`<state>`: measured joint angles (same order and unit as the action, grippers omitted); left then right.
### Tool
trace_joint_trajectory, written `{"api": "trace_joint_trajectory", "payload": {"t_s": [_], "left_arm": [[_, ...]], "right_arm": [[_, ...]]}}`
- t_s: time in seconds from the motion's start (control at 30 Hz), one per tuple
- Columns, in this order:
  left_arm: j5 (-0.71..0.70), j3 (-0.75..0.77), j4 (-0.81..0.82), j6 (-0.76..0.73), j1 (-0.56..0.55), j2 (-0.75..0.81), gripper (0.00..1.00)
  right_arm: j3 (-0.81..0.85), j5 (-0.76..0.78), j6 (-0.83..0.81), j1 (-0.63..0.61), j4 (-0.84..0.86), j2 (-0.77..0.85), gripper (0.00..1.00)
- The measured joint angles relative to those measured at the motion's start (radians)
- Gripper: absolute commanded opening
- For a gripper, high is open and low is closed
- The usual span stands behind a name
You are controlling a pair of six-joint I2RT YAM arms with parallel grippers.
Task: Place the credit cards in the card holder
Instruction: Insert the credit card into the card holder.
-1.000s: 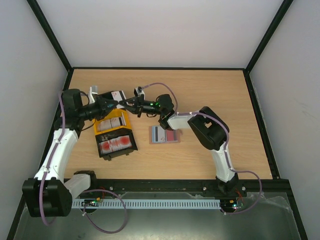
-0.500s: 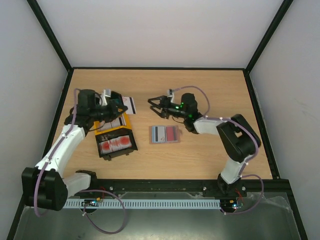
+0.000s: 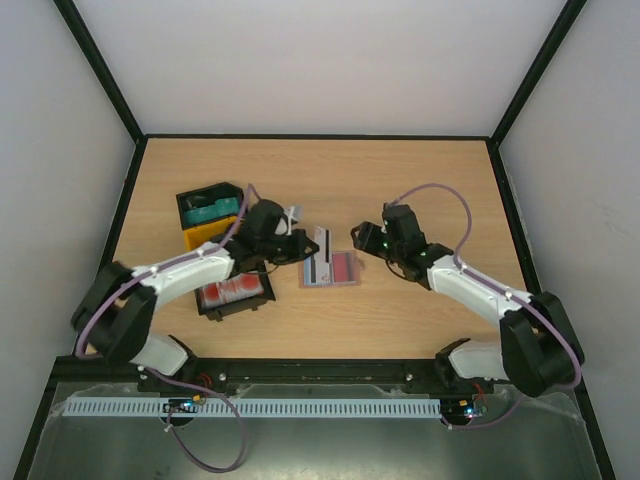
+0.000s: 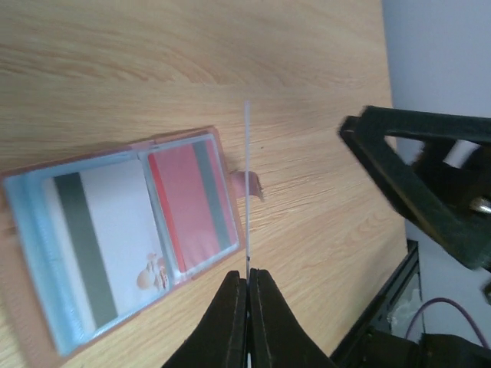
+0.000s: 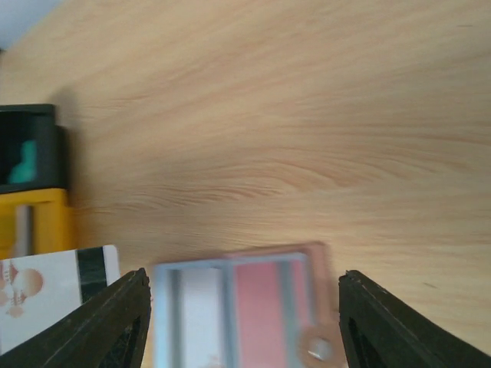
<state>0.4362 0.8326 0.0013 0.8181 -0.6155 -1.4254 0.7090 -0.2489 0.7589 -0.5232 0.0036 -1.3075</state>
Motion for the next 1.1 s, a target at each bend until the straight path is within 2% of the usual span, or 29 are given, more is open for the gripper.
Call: {"api": "trace_joint_trajectory", "payload": {"t_s": [0.17, 0.3, 0.47, 0.63, 0.83, 1.1], "left_arm": [[-0.053, 0.0, 0.123, 0.045, -0.092, -0.18, 0.03], [-0.074, -0.001, 0.182, 0.084, -0.119, -0.243, 0.03], [-0.103, -0.007, 0.217, 0.118, -0.121, -0.244, 0.03], [-0.13, -0.079, 0.239, 0.153, -0.121, -0.208, 0.03], [-0.13, -0.14, 0.272, 0.182, -0.121, -0.209, 0.03], [-0.114, -0.14, 0.31, 0.187, -0.121, -0.234, 0.03]], "right_arm": [[-0.034, 0.138, -0.086, -0.001, -0.143, 0.073, 0.68], [-0.033, 0.171, -0.152, -0.01, -0.195, 0.053, 0.68], [-0.016, 0.179, -0.2, -0.093, -0.23, -0.059, 0.68], [0.026, 0.215, -0.203, -0.175, -0.237, -0.153, 0.67], [0.036, 0.284, -0.203, -0.183, -0.246, -0.194, 0.66], [0.037, 0.241, -0.201, -0.184, -0.245, -0.261, 0.58]]}}
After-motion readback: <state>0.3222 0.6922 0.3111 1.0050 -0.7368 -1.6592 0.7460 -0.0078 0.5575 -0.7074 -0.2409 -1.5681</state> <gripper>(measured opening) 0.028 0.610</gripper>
